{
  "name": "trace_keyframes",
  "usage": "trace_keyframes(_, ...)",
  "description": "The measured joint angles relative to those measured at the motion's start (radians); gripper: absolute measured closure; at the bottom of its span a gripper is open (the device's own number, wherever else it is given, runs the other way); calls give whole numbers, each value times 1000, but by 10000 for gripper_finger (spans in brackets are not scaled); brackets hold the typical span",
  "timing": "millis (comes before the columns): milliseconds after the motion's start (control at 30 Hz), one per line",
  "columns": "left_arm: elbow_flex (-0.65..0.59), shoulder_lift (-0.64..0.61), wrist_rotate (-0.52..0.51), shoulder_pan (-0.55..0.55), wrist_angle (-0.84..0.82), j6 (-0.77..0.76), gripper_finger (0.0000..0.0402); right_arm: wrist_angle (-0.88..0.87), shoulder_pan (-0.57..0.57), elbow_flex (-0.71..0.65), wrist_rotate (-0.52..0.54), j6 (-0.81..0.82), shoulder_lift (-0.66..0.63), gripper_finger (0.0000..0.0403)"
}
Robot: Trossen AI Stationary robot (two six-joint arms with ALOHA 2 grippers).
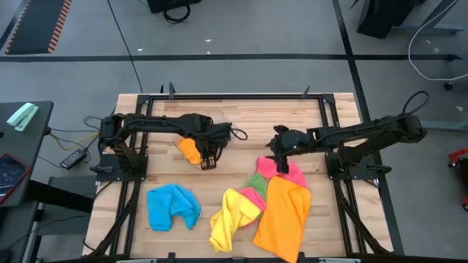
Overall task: Fold microfiber towels
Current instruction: Fold the pink microfiber towel
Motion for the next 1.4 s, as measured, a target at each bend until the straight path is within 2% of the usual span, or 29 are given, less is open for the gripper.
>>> trace_keyframes(167, 1, 0, 35, -93, 86, 97, 377, 154, 5, -110, -119, 9, 0, 185)
trace_keyframes(400, -32, 0, 35, -200, 187, 111, 394, 303, 148, -201, -129, 47, 0, 185)
trace_keyframes(467, -54, 0, 34, -224, 224, 90, 385, 328, 205, -204, -98, 46, 0, 185)
trace_keyframes(667, -94, 0, 32, -287, 265, 19, 365, 325, 340, -205, 116, 91, 11, 185)
trace_keyframes(900, -94, 1, 31, -350, 346, -22, 379, 241, 344, -205, 299, 175, 119, 185)
trace_keyframes(1167, -94, 1, 31, -388, 348, -84, 388, 225, 314, -205, 253, 85, 237, 192)
trace_keyframes(1333, -94, 1, 31, -395, 349, -96, 378, 246, 313, -205, 248, 26, 308, 218)
trace_keyframes(1400, -94, 1, 31, -395, 350, -96, 375, 262, 314, -203, 295, 15, 329, 236)
